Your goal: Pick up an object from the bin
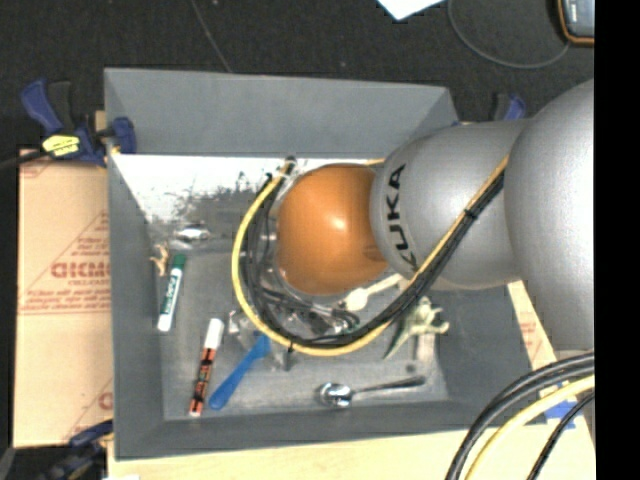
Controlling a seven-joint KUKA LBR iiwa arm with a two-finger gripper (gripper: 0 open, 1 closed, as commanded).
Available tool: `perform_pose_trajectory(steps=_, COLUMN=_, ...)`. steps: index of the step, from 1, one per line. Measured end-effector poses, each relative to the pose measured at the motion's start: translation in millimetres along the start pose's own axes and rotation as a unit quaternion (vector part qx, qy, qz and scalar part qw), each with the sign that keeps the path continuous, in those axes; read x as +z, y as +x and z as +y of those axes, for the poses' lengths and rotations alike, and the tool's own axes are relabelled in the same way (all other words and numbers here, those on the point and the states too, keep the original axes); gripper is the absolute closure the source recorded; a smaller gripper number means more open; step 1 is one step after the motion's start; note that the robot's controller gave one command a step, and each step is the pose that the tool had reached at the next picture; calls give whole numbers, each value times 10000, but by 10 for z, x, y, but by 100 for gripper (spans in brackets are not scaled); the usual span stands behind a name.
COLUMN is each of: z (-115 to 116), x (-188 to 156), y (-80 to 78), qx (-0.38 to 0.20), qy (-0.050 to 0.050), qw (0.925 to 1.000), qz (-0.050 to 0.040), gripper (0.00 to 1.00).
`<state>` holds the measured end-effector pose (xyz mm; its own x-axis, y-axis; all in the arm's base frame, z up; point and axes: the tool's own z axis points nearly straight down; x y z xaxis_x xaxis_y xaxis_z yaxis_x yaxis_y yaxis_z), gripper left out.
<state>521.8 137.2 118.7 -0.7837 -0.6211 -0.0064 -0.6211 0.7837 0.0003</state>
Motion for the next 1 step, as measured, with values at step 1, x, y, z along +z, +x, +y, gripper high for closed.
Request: perform_pose_trajectory(steps=1, z=-8, x=-225, y=-6, qx=9, qy=6, qw=10000, qz=-10, gripper=100)
